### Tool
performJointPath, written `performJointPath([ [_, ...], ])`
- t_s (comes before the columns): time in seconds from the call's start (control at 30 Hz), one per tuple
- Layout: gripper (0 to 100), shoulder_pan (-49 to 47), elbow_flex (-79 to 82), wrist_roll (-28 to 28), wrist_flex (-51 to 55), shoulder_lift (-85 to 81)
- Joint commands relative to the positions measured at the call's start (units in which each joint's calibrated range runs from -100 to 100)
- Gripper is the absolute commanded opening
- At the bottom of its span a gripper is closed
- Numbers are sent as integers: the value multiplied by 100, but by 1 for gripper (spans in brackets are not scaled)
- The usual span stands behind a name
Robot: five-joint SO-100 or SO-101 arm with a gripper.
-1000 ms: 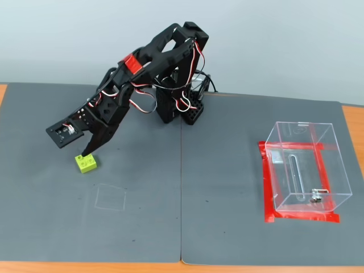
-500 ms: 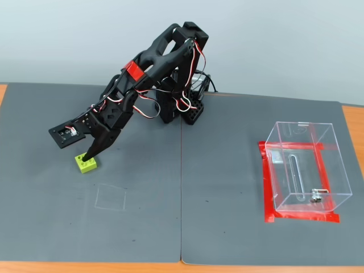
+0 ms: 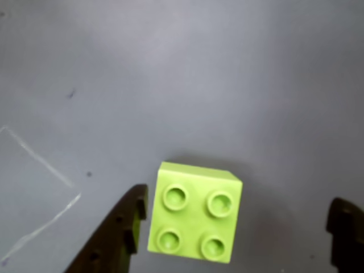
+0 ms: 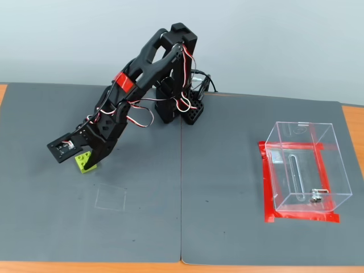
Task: Pick the green lego block and place it into the transparent box
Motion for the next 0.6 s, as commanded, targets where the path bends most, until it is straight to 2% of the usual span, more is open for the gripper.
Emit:
performJointPath([
  [0.0, 35, -38, -271, 52, -50, 15],
  [0.57, 35, -225, -379, 193, 410, 184],
])
